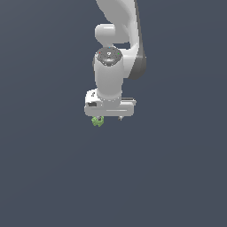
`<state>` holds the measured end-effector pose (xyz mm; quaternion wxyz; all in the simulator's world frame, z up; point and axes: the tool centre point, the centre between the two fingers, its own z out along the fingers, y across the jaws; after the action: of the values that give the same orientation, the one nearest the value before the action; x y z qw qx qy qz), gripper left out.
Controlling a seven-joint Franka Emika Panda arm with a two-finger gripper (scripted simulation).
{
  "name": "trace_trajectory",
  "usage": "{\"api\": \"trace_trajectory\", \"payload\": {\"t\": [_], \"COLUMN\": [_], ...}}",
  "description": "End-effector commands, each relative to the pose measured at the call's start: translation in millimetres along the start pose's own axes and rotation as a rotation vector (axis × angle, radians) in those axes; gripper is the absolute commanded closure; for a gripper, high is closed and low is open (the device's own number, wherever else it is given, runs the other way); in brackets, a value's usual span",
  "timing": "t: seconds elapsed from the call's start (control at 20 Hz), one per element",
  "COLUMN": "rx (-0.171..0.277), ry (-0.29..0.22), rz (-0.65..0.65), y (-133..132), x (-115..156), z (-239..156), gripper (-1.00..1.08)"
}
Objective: Pick up the object and move it to a goal position.
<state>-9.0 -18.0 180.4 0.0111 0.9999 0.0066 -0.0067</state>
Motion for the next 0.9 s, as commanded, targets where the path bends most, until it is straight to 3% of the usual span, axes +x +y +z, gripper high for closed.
{"api": "trace_trajectory", "payload": {"t": [0.0, 0.85], "rx": [0.0, -0.015], "ry": [0.0, 0.028], "rz": [0.0, 0.019], "y": [0, 15], "x": [0, 2], "z": [0, -10], "gripper": [-0.92, -0.92]}}
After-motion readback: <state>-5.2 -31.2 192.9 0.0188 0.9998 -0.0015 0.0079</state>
